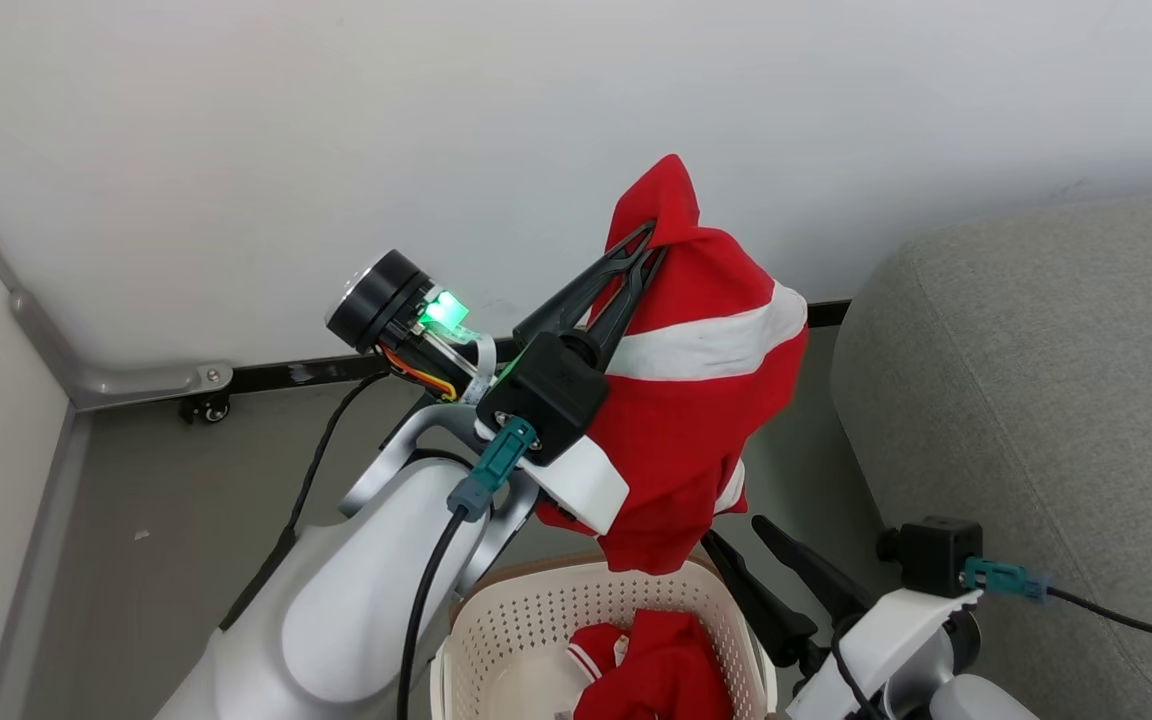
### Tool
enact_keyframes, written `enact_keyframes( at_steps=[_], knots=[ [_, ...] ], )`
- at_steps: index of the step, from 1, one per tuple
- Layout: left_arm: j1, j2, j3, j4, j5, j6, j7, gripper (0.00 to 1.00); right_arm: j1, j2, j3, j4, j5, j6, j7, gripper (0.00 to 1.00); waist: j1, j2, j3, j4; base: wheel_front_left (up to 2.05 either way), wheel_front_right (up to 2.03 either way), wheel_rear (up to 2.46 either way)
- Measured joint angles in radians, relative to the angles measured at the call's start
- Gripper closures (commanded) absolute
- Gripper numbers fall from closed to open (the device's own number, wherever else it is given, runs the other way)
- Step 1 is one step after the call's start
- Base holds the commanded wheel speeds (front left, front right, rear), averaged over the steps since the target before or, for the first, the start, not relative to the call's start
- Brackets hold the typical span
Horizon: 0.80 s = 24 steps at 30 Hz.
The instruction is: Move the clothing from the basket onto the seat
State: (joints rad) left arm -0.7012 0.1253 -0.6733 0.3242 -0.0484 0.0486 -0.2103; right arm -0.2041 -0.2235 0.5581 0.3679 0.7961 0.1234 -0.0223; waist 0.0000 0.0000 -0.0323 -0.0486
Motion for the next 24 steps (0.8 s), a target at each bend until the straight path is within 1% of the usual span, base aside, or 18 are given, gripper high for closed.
enact_keyframes(
  at_steps=[1, 9, 12, 18, 24],
  knots=[
    [0.0, 0.0, -0.002, -0.005, 0.0, -0.006, 0.0, 1.0, 0.0, -0.008, 0.003, -0.003, 0.017, 0.0, 0.005, 0.0, 0.0, 0.0, 0.0, 0.002, 0.0, 0.0, 0.0],
    [-0.002, 0.001, -0.008, -0.036, 0.0, -0.01, 0.009, 1.0, -0.01, -0.065, 0.025, -0.024, 0.12, 0.0, 0.014, 0.0, 0.0, 0.0, -0.002, 0.016, 0.0, 0.0, 0.0],
    [-0.002, 0.001, -0.011, -0.044, 0.001, -0.014, 0.016, 1.0, -0.02, -0.085, 0.048, -0.04, 0.151, 0.0, 0.015, 0.0, 0.0, 0.0, -0.003, 0.021, 0.0, 0.0, 0.0],
    [-0.002, 0.0, -0.021, -0.065, 0.001, -0.015, 0.026, 1.0, -0.041, -0.104, 0.097, -0.075, 0.217, 0.0, 0.015, 0.0, 0.0, 0.0001, -0.006, 0.032, 0.0, 0.0, 0.0],
    [-0.002, -0.002, -0.031, -0.084, 0.001, -0.023, 0.035, 1.0, -0.07, -0.139, 0.127, -0.084, 0.255, 0.0, 0.012, 0.0, 0.0, 0.0, -0.009, 0.044, 0.0, 0.0, 0.0]
  ],
)
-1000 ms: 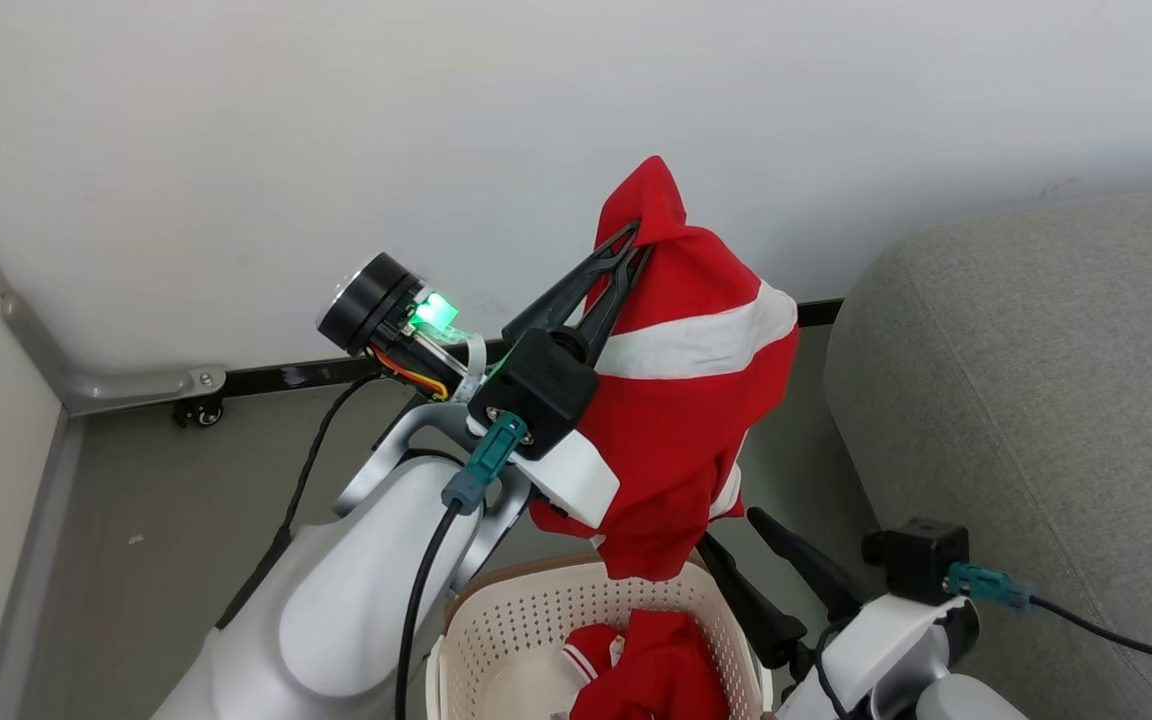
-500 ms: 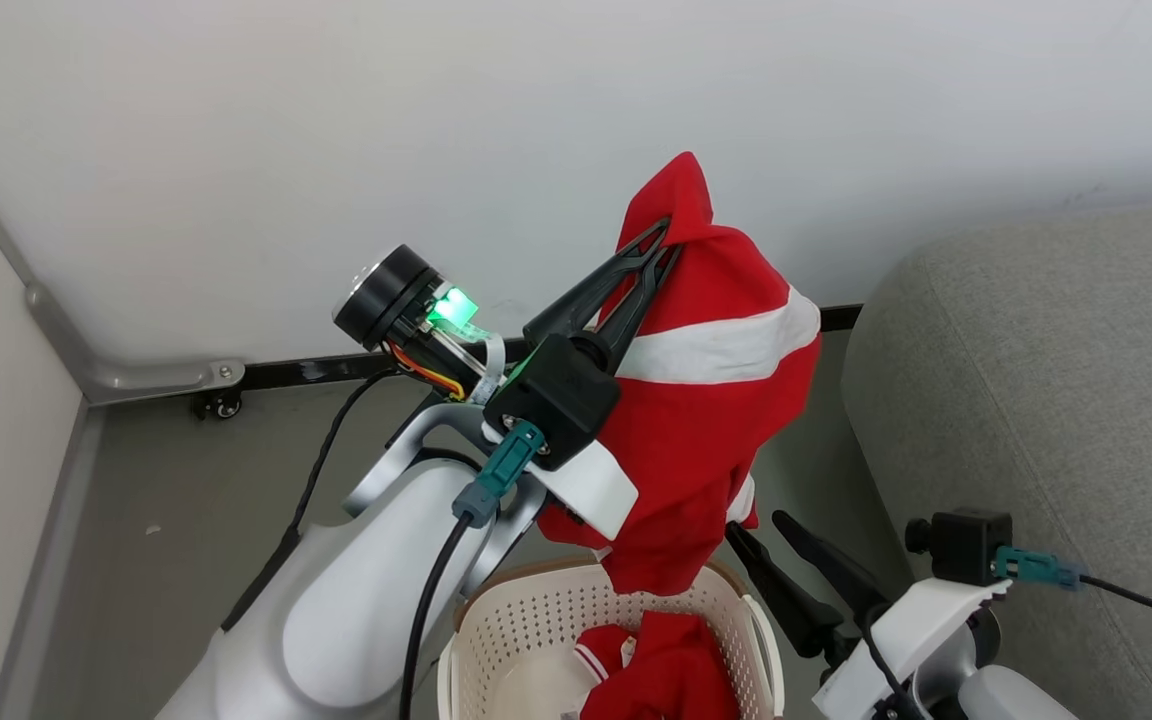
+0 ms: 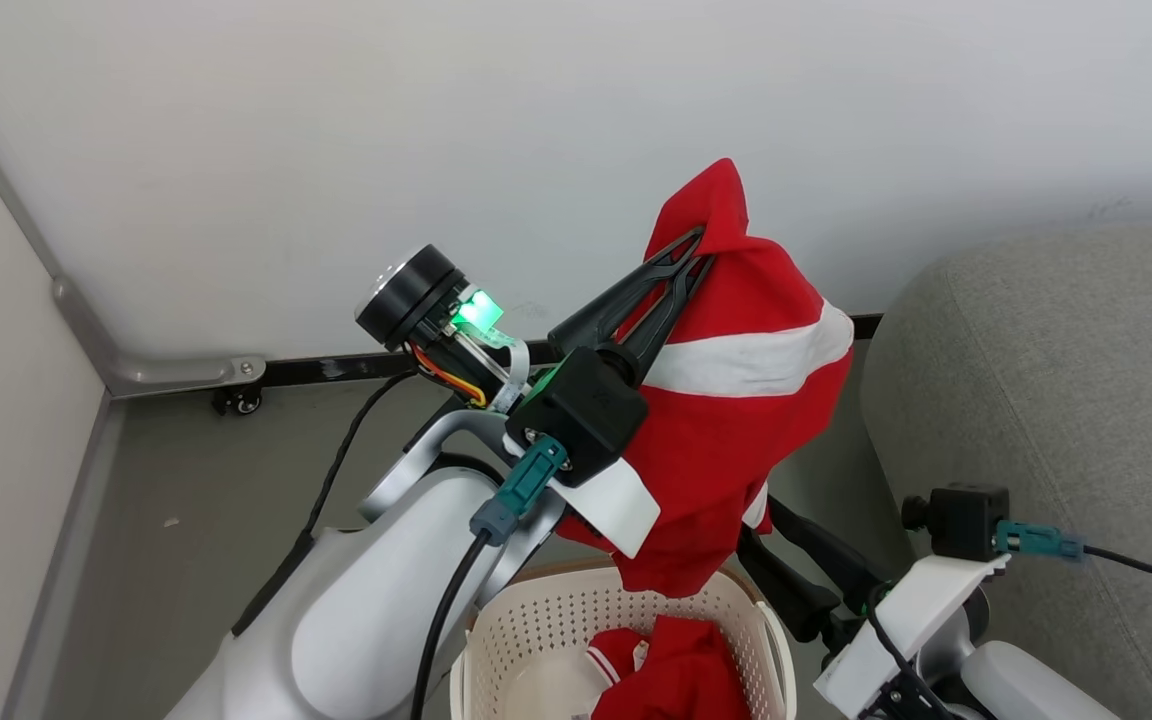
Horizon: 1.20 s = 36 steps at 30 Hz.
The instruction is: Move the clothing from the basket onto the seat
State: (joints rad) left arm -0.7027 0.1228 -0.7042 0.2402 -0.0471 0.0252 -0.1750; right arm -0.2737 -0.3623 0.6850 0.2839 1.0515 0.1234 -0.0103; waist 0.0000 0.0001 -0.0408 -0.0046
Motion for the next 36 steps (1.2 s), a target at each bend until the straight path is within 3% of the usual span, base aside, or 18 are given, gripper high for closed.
enact_keyframes(
  at_steps=[11, 12, 14, 16, 17, 18, 36],
  knots=[
    [0.001, 0.002, -0.003, -0.024, -0.002, -0.004, 0.017, 1.0, -0.045, -0.019, 0.037, 0.0, 0.042, 0.0, -0.055, 0.0, 0.0, 0.0, 0.0, 0.015, 0.0, 0.0, 0.0],
    [0.001, 0.003, -0.003, -0.026, -0.002, -0.004, 0.019, 1.0, -0.05, -0.018, 0.038, 0.002, 0.042, 0.0, -0.063, 0.13, 0.0, 0.0, 0.001, 0.015, 0.0, 0.0, 0.0],
    [0.002, 0.005, -0.002, -0.027, -0.003, -0.004, 0.025, 1.0, -0.064, -0.021, 0.043, 0.006, 0.041, 0.0, -0.08, 0.56, 0.0, 0.0, 0.003, 0.014, 0.0, 0.0, 0.0],
    [0.005, 0.008, 0.002, -0.027, -0.008, -0.003, 0.026, 1.0, -0.076, -0.021, 0.055, 0.008, 0.041, 0.0, -0.094, 0.71, 0.0, 0.0, 0.006, 0.013, 0.0, 0.0, 0.0],
    [0.007, 0.01, 0.004, -0.027, -0.012, -0.003, 0.026, 1.0, -0.079, -0.021, 0.061, 0.009, 0.041, 0.0, -0.103, 0.89, 0.0, 0.0, 0.007, 0.012, 0.0, 0.0, 0.0],
    [0.011, 0.012, 0.007, -0.027, -0.012, -0.001, 0.026, 1.0, -0.08, -0.021, 0.065, 0.01, 0.041, 0.0, -0.11, 1.0, 0.0, 0.0, 0.009, 0.011, 0.0, 0.0, 0.0],
    [0.106, 0.062, 0.068, 0.021, -0.056, 0.047, 0.036, 1.0, -0.1, -0.093, 0.128, -0.037, 0.041, 0.0, -0.211, 1.0, 0.0, 0.0, 0.029, -0.025, 0.0, 0.0, 0.0]
  ],
)
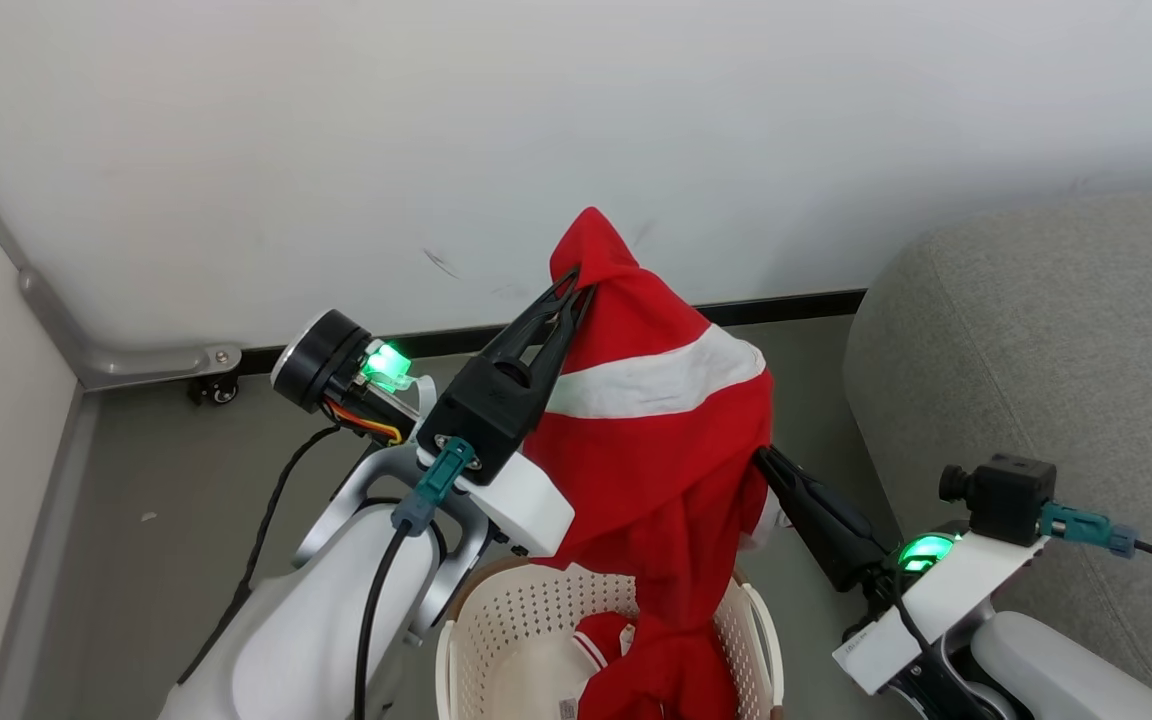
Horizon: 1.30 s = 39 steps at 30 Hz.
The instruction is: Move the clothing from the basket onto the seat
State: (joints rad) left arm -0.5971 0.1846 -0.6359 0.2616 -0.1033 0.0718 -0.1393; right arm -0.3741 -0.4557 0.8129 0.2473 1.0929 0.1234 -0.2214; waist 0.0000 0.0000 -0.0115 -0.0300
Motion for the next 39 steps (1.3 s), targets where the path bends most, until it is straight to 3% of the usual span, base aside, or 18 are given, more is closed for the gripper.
enact_keyframes(
  at_steps=[12, 21, 24, 26, 27, 28, 29, 39],
  knots=[
    [0.055, 0.008, 0.026, 0.036, -0.032, 0.016, -0.001, 1.0, 0.0, -0.041, -0.063, -0.062, 0.0, 0.0, -0.023, 1.0, 0.0, 0.0, 0.006, -0.027, 0.0, 0.0, 0.0],
    [0.129, -0.018, 0.032, 0.05, -0.101, 0.015, -0.012, 0.99, 0.0, -0.049, -0.155, -0.094, -0.01, 0.0, -0.026, 1.0, 0.0, 0.0, 0.009, -0.046, 0.0, 0.0, 0.0],
    [0.161, -0.031, 0.032, 0.061, -0.127, 0.014, -0.016, 0.75, 0.0, -0.049, -0.193, -0.096, -0.031, 0.0, -0.027, 1.0, 0.0, 0.0, 0.01, -0.052, 0.0, 0.0, 0.0],
    [0.178, -0.032, 0.03, 0.068, -0.134, 0.006, -0.021, 0.66, 0.0, -0.048, -0.211, -0.096, -0.04, 0.0, -0.027, 1.0, 0.0, 0.0, 0.011, -0.056, 0.0, 0.0, 0.0],
    [0.185, -0.032, 0.03, 0.071, -0.136, 0.006, -0.021, 0.56, 0.0, -0.048, -0.218, -0.097, -0.045, 0.0, -0.027, 1.0, 0.0, 0.0, 0.011, -0.057, 0.0, 0.0, 0.0],
    [0.189, -0.032, 0.03, 0.076, -0.143, 0.003, -0.026, 0.13, 0.001, -0.048, -0.224, -0.098, -0.048, 0.0, -0.027, 1.0, 0.0, 0.0, 0.011, -0.059, 0.0, 0.0, 0.0],
    [0.191, -0.032, 0.03, 0.078, -0.145, -0.002, -0.03, 0.0, 0.001, -0.048, -0.231, -0.099, -0.048, 0.0, -0.027, 1.0, 0.0, 0.0, 0.011, -0.06, 0.0, 0.0, 0.0],
    [0.207, -0.04, 0.032, 0.083, -0.192, -0.039, -0.057, 0.0, 0.009, -0.039, -0.292, -0.11, -0.095, 0.0, -0.027, 1.0, 0.0, 0.0, 0.009, -0.072, 0.0, 0.0, 0.0]
  ],
)
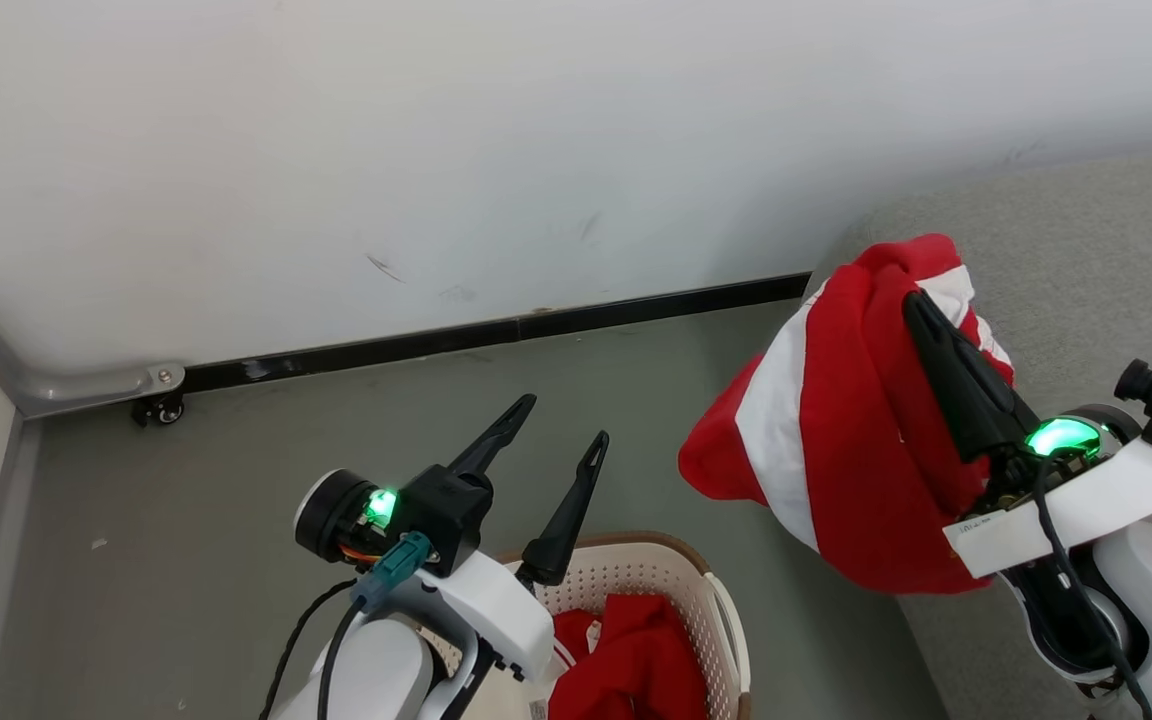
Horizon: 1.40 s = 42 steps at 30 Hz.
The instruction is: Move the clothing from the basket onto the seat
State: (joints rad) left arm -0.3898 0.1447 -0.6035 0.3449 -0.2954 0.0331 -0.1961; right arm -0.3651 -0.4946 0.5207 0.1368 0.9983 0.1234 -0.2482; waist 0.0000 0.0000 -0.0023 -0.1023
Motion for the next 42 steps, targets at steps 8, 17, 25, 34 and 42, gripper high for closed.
enact_keyframes(
  at_steps=[8, 17, 25, 34, 42],
  knots=[
    [0.02, -0.002, -0.011, -0.002, -0.01, -0.035, -0.017, 0.0, 0.057, -0.003, -0.061, 0.004, -0.016, 0.0, -0.001, 1.0, 0.0, 0.0, -0.006, -0.012, 0.0, 0.0, 0.0],
    [0.034, -0.003, -0.023, -0.002, -0.018, -0.065, -0.026, 0.0, 0.117, -0.003, -0.153, 0.003, -0.042, 0.0, -0.001, 1.0, 0.0, 0.0, -0.014, -0.038, 0.0, 0.0, 0.0],
    [0.041, -0.014, -0.033, -0.002, -0.019, -0.079, -0.035, 0.0, 0.191, -0.003, -0.229, -0.004, -0.063, 0.0, -0.001, 1.0, 0.0, 0.0, -0.024, -0.069, 0.0, 0.0, 0.0],
    [0.043, -0.034, -0.054, -0.009, -0.031, -0.095, -0.039, 0.0, 0.263, -0.005, -0.299, -0.028, -0.081, 0.0, -0.001, 1.0, 0.0, 0.0, -0.034, -0.113, 0.0, 0.0, 0.0],
    [0.056, -0.055, -0.078, -0.022, -0.046, -0.106, -0.043, 0.0, 0.314, -0.012, -0.349, -0.063, -0.103, 0.0, -0.001, 1.0, 0.0, 0.0, -0.035, -0.165, 0.0, 0.0, 0.0]
  ],
)
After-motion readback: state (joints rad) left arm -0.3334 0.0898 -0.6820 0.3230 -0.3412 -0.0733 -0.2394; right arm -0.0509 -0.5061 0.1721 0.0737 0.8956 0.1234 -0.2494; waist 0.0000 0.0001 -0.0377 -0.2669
